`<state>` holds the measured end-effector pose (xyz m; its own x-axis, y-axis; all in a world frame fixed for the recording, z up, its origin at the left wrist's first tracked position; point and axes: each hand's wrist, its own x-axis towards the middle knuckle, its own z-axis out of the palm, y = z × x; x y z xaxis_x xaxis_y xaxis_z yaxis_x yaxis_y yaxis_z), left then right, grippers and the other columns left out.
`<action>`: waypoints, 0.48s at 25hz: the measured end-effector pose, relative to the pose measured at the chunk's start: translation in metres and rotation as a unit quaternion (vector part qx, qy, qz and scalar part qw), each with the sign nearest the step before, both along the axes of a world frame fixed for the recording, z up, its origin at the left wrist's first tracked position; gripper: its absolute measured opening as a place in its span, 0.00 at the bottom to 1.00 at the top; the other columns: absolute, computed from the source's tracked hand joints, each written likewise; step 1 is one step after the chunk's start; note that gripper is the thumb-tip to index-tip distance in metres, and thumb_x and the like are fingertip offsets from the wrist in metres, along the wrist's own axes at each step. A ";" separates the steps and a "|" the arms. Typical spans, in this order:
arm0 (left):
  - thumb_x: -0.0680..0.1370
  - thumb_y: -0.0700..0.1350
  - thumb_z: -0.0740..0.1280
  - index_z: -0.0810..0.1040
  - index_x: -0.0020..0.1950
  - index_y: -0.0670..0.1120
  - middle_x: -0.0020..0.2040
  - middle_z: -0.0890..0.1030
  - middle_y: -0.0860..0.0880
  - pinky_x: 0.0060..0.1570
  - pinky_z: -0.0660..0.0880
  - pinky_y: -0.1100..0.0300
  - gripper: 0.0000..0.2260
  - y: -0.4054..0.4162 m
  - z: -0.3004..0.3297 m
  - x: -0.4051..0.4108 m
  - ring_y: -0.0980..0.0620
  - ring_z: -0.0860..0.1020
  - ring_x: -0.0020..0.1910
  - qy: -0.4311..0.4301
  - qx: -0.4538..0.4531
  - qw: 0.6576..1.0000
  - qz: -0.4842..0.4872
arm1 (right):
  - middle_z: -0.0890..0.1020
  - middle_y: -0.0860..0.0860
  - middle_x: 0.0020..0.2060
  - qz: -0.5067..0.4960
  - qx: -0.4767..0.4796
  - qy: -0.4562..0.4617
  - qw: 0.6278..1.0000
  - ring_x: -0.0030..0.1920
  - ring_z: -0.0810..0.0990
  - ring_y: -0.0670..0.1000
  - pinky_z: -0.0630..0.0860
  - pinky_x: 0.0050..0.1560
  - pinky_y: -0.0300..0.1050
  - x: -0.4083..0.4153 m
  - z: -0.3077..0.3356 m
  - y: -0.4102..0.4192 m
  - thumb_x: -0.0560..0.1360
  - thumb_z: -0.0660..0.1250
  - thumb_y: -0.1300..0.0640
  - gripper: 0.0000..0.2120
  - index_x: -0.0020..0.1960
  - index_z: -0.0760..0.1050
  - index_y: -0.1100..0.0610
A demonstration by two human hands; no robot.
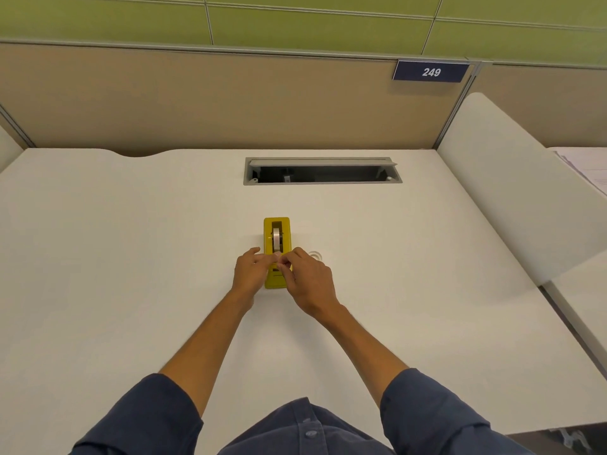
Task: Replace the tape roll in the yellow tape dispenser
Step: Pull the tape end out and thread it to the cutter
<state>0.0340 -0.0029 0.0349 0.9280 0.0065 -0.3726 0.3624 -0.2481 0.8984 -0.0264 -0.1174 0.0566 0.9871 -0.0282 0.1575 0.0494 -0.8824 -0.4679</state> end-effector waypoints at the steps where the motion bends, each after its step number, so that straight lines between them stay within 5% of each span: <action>1: 0.74 0.50 0.70 0.74 0.65 0.44 0.73 0.68 0.44 0.60 0.66 0.52 0.22 -0.001 0.000 0.001 0.42 0.67 0.70 0.007 -0.018 1.000 0.010 | 0.80 0.50 0.53 0.000 -0.001 0.002 1.000 0.45 0.80 0.52 0.70 0.39 0.41 0.000 0.000 0.000 0.82 0.58 0.50 0.13 0.58 0.77 0.55; 6: 0.73 0.49 0.71 0.78 0.60 0.45 0.65 0.75 0.48 0.54 0.66 0.58 0.17 -0.005 0.001 0.003 0.47 0.74 0.62 0.029 -0.053 0.998 0.020 | 0.80 0.51 0.54 -0.001 -0.001 0.005 1.000 0.46 0.80 0.52 0.70 0.39 0.41 -0.002 -0.001 -0.001 0.82 0.58 0.50 0.13 0.58 0.77 0.55; 8: 0.73 0.49 0.70 0.81 0.46 0.51 0.49 0.79 0.53 0.43 0.69 0.63 0.04 -0.007 0.003 0.004 0.56 0.76 0.45 0.037 -0.058 0.997 0.035 | 0.80 0.51 0.54 -0.001 0.004 0.002 1.000 0.46 0.80 0.53 0.68 0.38 0.41 -0.002 0.000 -0.002 0.82 0.58 0.51 0.13 0.58 0.77 0.55; 10: 0.73 0.48 0.69 0.78 0.33 0.52 0.36 0.77 0.55 0.35 0.67 0.63 0.09 -0.009 0.004 0.006 0.59 0.72 0.37 0.039 -0.052 0.997 0.037 | 0.80 0.51 0.53 -0.002 0.004 0.001 1.000 0.45 0.80 0.52 0.67 0.38 0.41 -0.002 0.001 -0.002 0.82 0.58 0.51 0.12 0.58 0.77 0.55; 12: 0.72 0.48 0.70 0.78 0.30 0.51 0.34 0.76 0.54 0.34 0.67 0.62 0.10 -0.011 0.005 0.008 0.57 0.72 0.37 0.040 -0.042 0.998 0.041 | 0.80 0.50 0.53 -0.001 0.003 0.001 1.000 0.45 0.80 0.52 0.67 0.38 0.40 -0.002 0.001 -0.001 0.82 0.58 0.52 0.12 0.58 0.77 0.55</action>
